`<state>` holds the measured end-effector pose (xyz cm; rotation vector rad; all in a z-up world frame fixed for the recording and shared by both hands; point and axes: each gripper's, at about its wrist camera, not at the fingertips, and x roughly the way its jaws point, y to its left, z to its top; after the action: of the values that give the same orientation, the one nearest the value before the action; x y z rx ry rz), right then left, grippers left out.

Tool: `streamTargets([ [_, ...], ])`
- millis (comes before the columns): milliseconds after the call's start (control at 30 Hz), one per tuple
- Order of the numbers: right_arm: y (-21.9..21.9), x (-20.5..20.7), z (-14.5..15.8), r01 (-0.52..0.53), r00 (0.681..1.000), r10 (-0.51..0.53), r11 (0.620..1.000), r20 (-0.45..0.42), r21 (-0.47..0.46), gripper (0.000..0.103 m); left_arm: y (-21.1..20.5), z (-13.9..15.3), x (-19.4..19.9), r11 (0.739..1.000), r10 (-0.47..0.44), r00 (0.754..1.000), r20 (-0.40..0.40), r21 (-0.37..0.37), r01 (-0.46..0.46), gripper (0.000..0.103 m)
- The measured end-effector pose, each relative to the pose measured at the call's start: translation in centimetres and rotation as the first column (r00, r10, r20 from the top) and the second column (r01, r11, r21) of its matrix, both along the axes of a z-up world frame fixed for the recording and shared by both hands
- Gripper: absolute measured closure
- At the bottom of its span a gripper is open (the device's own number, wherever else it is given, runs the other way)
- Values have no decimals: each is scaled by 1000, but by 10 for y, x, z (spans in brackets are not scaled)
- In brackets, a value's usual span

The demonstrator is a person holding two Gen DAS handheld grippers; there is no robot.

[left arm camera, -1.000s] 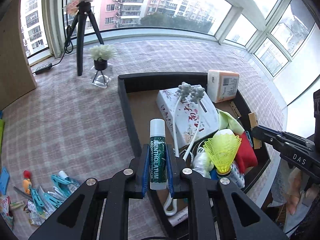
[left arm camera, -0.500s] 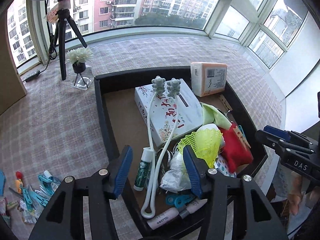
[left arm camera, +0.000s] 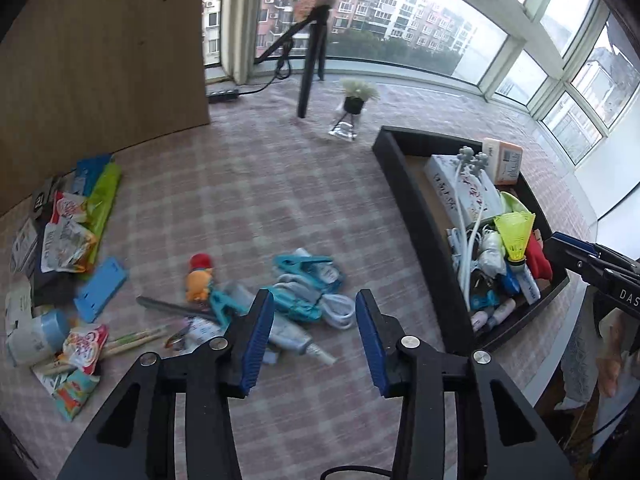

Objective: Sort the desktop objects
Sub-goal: 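Move both tools back over the items on the table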

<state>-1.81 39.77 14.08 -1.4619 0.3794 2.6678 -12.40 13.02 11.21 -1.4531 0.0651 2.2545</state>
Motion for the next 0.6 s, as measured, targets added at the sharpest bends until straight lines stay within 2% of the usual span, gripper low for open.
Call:
streamTargets([
  [133,-57,-5,0,-14,1000,14,1000,7,-17,58,-69,7,-3,1000,23,1000,21,-13,-23,67],
  [300,-111,-12,-7,-15,1000,16,999,27,-37,58,-119,23,11,993,-25,999,-47,-119,19,67],
  [367,-129,-18,-12,-46,998,47,998,43,-32,58,-136,24,10,993,-11,999,-51,-120,5,67],
  [467,-148,-31,-16,-119,991,119,993,61,6,59,-144,17,-1,996,45,998,-39,-70,-48,67],
  [600,-146,-55,-20,-202,977,200,979,73,27,59,-116,-2,-17,996,89,996,-20,-29,-89,68],
])
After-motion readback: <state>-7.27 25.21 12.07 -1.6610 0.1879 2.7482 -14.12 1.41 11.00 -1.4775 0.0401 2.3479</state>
